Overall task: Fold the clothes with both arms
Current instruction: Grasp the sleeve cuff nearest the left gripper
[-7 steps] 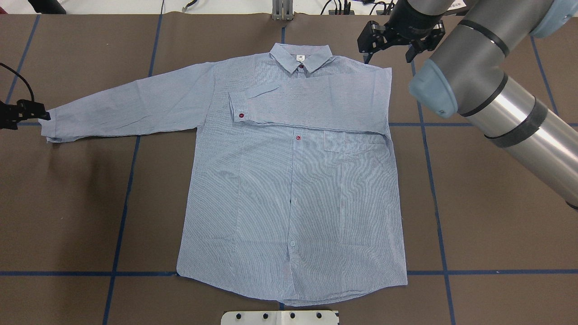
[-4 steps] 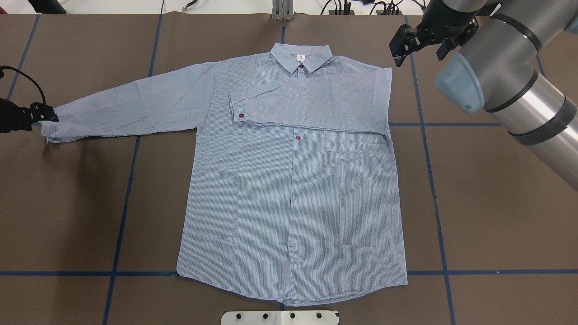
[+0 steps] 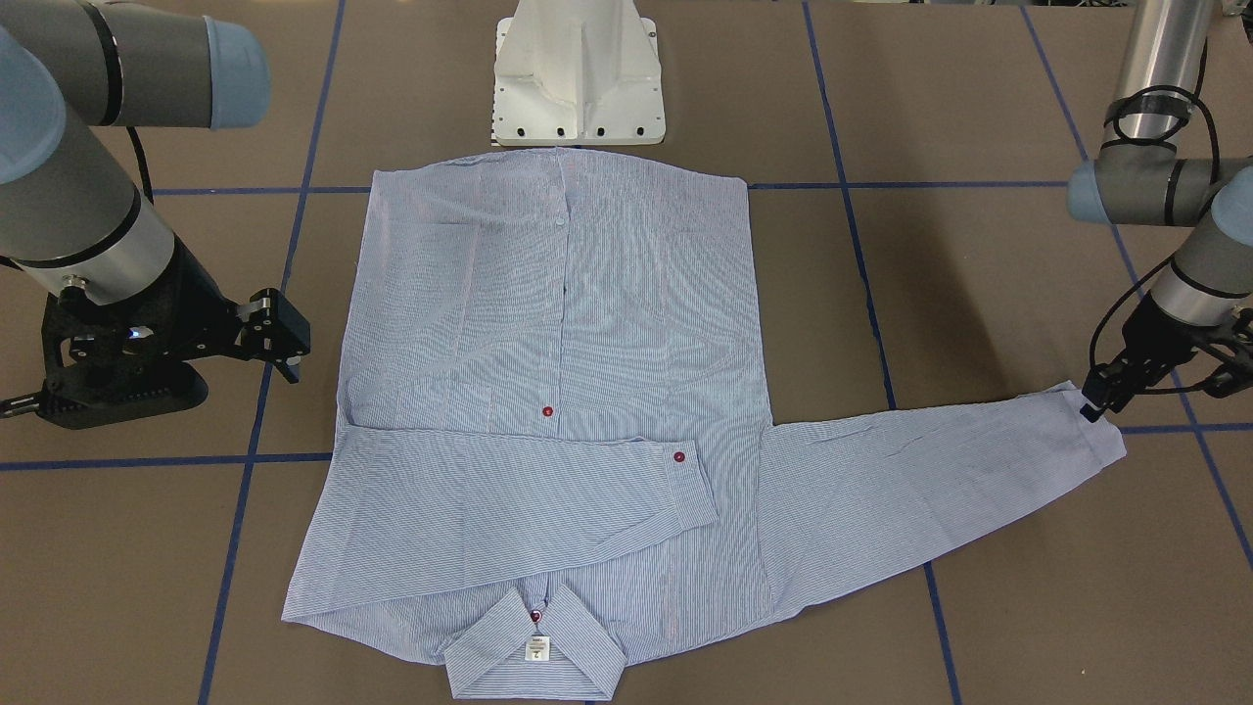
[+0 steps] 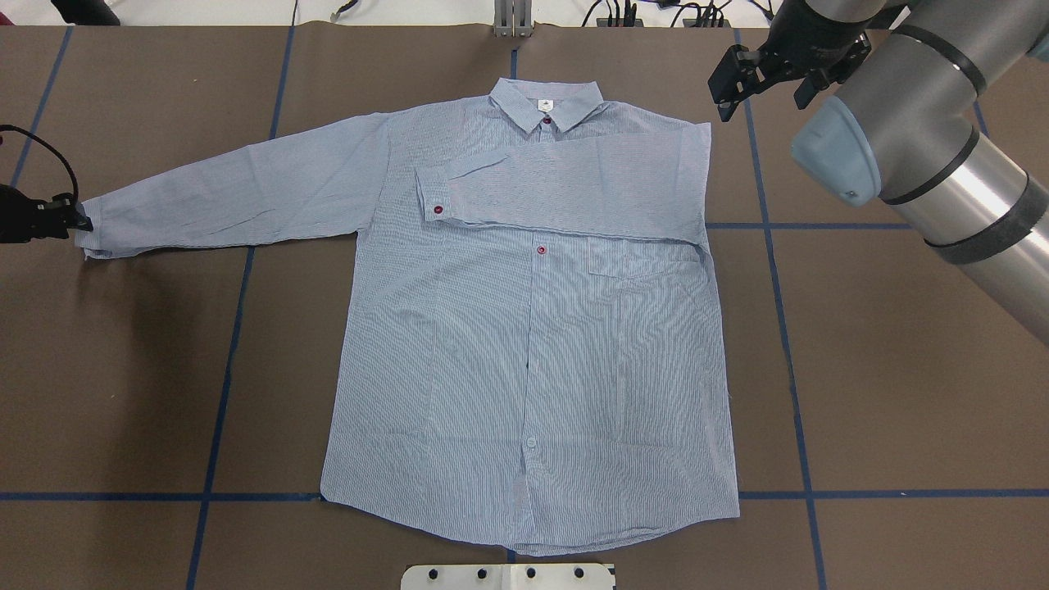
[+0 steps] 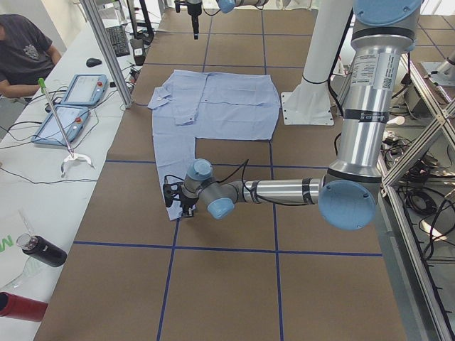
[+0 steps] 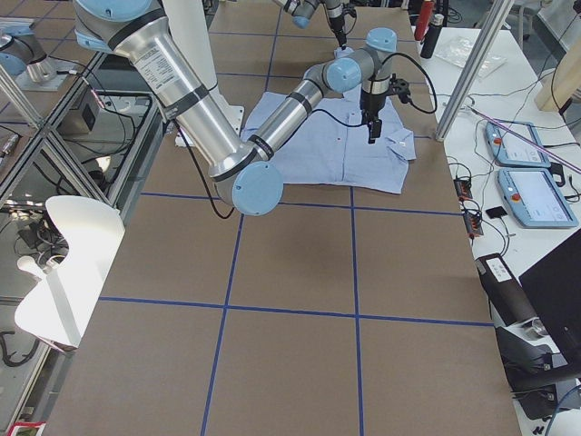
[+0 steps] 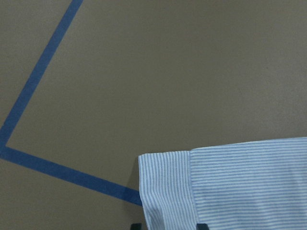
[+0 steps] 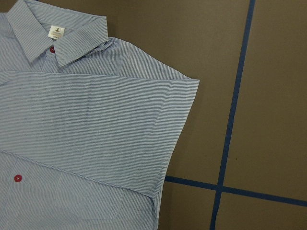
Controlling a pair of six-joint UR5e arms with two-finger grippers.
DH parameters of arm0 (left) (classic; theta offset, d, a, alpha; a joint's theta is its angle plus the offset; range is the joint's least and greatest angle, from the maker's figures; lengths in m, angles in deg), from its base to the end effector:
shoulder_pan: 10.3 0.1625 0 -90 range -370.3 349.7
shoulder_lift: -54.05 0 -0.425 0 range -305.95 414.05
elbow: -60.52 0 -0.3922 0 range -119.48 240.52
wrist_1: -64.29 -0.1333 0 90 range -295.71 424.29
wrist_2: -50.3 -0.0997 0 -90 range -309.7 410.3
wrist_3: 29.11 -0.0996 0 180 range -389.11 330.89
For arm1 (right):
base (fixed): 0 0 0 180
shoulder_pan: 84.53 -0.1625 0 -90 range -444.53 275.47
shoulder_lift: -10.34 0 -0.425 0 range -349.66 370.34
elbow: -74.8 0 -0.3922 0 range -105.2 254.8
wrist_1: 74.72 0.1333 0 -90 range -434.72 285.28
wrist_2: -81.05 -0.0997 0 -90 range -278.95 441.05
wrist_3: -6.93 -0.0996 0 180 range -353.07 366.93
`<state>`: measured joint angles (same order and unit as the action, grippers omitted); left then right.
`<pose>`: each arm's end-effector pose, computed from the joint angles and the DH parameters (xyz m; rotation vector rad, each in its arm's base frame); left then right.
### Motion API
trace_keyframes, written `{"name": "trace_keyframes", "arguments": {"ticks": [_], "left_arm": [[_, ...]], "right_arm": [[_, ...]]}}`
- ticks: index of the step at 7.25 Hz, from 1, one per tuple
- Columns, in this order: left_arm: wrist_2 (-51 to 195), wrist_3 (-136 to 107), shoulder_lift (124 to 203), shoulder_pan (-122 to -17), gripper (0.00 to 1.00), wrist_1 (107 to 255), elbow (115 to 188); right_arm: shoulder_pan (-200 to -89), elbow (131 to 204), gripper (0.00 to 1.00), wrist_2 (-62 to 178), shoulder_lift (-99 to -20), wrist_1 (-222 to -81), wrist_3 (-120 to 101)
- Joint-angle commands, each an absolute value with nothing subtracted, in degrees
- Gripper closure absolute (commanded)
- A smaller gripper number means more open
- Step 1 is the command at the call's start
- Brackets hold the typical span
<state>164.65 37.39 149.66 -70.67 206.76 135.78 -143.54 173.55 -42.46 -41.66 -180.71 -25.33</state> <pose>0.1985 -0.5355 0.6453 0.1984 0.8307 -0.4437 -0.2719 -0.6049 0.2321 0.1447 -0.7590 -0.1359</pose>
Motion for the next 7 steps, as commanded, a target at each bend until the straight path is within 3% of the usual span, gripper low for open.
{"name": "trace_keyframes", "arguments": {"ticks": [1, 7], "left_arm": [[164.3, 37.4, 149.6, -70.7, 0.73, 206.7, 135.7], [164.3, 37.4, 150.0, -70.6, 0.69, 206.6, 135.5]], "right_arm": [[-143.5, 173.6, 0.00, -42.3, -41.7, -180.7, -25.3], [-143.5, 173.5, 0.00, -42.1, -42.0, -180.7, -25.3]]}}
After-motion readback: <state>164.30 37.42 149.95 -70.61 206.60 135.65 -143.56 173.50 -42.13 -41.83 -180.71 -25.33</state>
